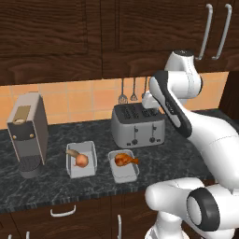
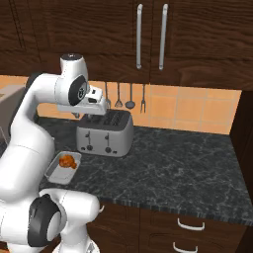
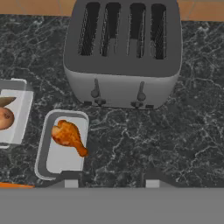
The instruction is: Take the meat container that has the chicken drumstick and place it on the second highest rack of the freezer. Then take the vegetable container that has the onion and sweet potato and place it on the highest rack of the freezer.
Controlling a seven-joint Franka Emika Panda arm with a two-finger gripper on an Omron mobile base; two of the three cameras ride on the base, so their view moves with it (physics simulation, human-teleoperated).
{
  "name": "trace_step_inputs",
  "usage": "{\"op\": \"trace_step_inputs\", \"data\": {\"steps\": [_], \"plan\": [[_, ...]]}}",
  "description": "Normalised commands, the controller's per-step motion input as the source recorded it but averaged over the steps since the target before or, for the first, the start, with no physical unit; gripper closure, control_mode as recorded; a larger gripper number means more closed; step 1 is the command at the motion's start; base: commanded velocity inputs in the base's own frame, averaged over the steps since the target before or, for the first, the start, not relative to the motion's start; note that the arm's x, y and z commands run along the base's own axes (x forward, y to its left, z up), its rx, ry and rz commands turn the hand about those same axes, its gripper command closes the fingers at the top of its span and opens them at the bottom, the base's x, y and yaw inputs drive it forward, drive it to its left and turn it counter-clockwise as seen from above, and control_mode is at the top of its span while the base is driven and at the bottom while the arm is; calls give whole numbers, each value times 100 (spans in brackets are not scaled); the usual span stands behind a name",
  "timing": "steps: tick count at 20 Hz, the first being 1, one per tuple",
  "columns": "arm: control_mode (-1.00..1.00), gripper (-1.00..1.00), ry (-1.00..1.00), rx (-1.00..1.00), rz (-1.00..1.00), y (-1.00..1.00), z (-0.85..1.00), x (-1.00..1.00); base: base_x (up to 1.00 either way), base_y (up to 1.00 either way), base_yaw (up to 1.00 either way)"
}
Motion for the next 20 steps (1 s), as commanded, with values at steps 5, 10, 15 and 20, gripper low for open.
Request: {"op": "trace_step_inputs", "data": {"steps": [5, 10, 15, 20], "plan": [[-100, -100, -10, -2, -2, 13, -38, -71, 0, 0, 0], [-100, -100, 8, 6, -29, 72, -99, -19, 0, 0, 0], [-100, -100, 11, 19, -22, 37, -100, -18, 0, 0, 0], [-100, -100, 15, 2, -9, 21, -90, 0, 0, 0, 0]]}}
